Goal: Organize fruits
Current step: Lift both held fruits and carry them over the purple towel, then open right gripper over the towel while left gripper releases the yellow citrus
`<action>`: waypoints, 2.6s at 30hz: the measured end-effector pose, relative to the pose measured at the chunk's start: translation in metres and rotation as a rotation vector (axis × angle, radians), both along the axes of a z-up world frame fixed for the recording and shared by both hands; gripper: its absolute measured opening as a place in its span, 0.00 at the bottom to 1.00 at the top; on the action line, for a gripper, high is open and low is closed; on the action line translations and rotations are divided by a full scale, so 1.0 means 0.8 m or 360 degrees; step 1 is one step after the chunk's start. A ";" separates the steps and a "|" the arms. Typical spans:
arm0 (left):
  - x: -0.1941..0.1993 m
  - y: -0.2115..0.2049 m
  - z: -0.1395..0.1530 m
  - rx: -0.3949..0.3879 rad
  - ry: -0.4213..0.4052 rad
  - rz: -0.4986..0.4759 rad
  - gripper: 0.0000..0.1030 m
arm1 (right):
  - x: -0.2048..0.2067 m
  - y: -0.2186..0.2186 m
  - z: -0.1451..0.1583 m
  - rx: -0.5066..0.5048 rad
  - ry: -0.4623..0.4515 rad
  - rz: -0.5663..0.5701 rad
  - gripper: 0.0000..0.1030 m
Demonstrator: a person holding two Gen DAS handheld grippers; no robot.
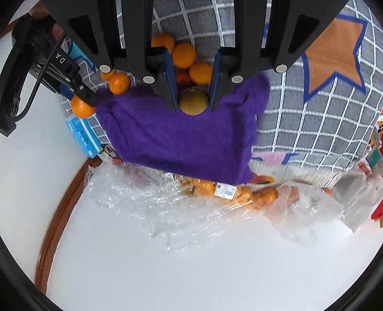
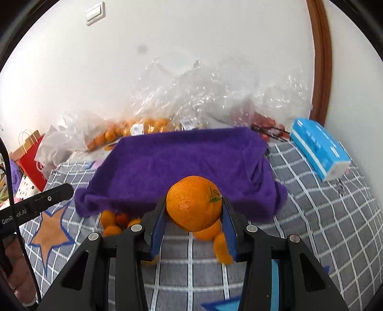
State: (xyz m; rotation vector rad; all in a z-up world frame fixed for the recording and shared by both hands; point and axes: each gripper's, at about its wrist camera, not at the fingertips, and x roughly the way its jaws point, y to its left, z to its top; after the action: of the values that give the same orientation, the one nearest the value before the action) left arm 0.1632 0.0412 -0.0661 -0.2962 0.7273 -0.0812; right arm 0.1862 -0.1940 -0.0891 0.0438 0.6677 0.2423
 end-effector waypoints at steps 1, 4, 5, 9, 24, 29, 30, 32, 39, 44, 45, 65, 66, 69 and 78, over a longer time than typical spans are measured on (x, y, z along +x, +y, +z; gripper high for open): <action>0.006 0.000 0.001 0.0002 -0.0005 0.0003 0.24 | 0.006 0.002 0.002 -0.0002 -0.0002 -0.0001 0.42; 0.021 0.001 0.005 0.0024 -0.0025 0.0028 0.24 | 0.023 0.010 0.011 -0.0014 -0.0031 0.0006 0.42; 0.026 0.002 0.005 0.0039 -0.0035 0.0038 0.24 | 0.028 0.012 0.014 -0.0023 -0.0038 0.0010 0.42; 0.047 0.002 -0.001 0.0071 -0.0021 0.0062 0.24 | 0.054 0.023 0.023 -0.0038 -0.0058 0.0026 0.42; 0.105 0.013 -0.047 -0.0044 0.0070 0.0119 0.24 | 0.112 0.011 -0.016 -0.0008 0.0030 -0.0014 0.42; 0.112 0.006 -0.055 -0.0011 0.0094 0.0090 0.24 | 0.119 -0.009 -0.021 -0.0015 0.0028 -0.0071 0.42; 0.114 0.004 -0.058 -0.0006 0.0102 0.0086 0.24 | 0.120 -0.012 -0.022 -0.0019 0.0030 -0.0082 0.42; 0.116 0.002 -0.062 -0.0006 0.0112 0.0081 0.24 | 0.123 -0.018 -0.024 -0.0012 0.0037 -0.0094 0.42; 0.121 -0.002 -0.072 -0.0007 0.0152 0.0064 0.24 | 0.132 -0.012 -0.040 -0.0036 0.0121 -0.0078 0.42; 0.121 -0.004 -0.074 -0.0004 0.0147 0.0054 0.24 | 0.131 0.001 -0.047 -0.0068 0.0135 -0.0049 0.42; 0.121 -0.005 -0.075 0.0010 0.0144 0.0057 0.24 | 0.132 0.004 -0.049 -0.0085 0.0139 -0.0047 0.42; 0.122 -0.008 -0.075 -0.0053 0.0151 0.0025 0.24 | 0.143 0.019 -0.075 -0.0181 0.0233 -0.0031 0.42; 0.122 -0.008 -0.075 -0.0053 0.0151 0.0024 0.24 | 0.143 0.019 -0.074 -0.0182 0.0227 -0.0028 0.43; 0.121 -0.008 -0.074 -0.0052 0.0146 0.0020 0.24 | 0.139 0.019 -0.071 -0.0199 0.0202 -0.0033 0.49; 0.119 -0.010 -0.071 -0.0091 0.0130 -0.0018 0.41 | 0.136 0.011 -0.061 -0.0151 0.0161 -0.0065 0.60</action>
State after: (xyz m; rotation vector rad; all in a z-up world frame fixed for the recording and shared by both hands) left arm 0.2588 0.0336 -0.1227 -0.3514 0.8088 -0.1009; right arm 0.2947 -0.1851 -0.1378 -0.0214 0.7772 0.1698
